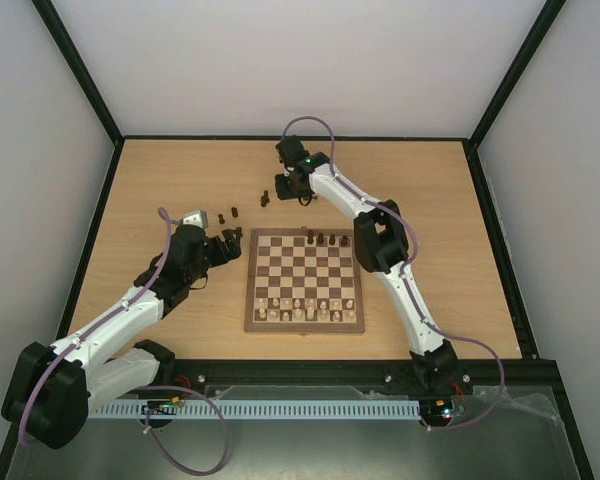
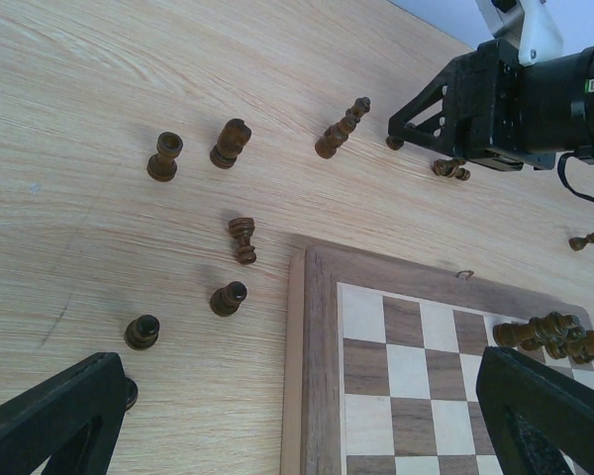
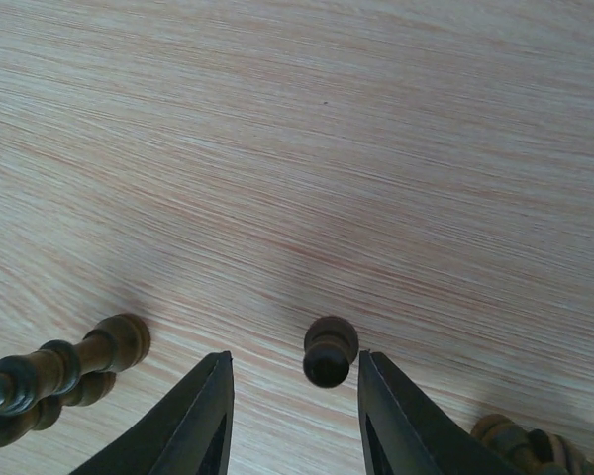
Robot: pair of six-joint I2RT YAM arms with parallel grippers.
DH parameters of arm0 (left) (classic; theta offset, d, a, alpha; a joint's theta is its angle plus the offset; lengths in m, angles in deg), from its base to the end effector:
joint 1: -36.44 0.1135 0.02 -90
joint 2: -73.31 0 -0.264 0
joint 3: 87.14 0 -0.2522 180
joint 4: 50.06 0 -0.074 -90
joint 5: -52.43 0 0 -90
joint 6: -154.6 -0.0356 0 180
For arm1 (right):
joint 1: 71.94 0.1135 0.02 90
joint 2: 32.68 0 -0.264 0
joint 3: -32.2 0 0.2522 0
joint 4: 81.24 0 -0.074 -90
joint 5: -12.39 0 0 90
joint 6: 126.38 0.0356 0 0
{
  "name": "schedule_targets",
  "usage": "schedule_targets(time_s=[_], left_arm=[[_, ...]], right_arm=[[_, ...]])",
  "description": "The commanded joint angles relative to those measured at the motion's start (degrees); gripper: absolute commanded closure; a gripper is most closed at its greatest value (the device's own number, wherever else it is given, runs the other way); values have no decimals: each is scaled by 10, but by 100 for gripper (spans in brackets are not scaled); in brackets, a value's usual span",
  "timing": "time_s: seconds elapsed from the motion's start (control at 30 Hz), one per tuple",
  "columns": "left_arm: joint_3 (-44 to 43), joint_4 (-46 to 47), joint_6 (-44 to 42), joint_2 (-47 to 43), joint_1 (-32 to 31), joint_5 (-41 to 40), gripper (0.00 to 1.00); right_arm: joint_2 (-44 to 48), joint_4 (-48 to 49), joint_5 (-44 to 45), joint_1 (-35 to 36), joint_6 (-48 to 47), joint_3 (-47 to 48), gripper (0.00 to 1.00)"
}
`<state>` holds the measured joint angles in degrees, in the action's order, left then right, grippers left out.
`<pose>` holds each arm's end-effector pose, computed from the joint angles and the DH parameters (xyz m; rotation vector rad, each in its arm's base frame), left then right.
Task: Set up the chess pieces on the board
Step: Pick up the chess piece at the center of the board.
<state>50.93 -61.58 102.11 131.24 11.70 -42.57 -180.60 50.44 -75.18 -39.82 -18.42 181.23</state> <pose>0.2005 -0.0890 0.2171 -0.2888 2.0807 -0.5799 0.4838 0.3019 0.1782 -0.2788 2.4083 0.3554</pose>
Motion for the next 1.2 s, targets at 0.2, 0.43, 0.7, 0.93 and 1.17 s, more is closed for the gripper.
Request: schedule_targets(time_s=[0.2,0.43,0.7,0.93,1.17], left_arm=[[4,4,-3,-4,3,-4,1],[4,4,-3,-4,3,-4,1],[4,4,-3,-5,3,-4,1],[4,3,-3,-7,3,-3,1],[4,2,-3,-10,3,-5,1]], right_arm=[[-20,-9,38,1,-4,19,71],[-23,-3,42,1,-4,24,73],[-25,-1,40,1,-5,29,83],[-9,-3,35,1,-5,27,90],[66,-11,39,5,-13,-10,93]])
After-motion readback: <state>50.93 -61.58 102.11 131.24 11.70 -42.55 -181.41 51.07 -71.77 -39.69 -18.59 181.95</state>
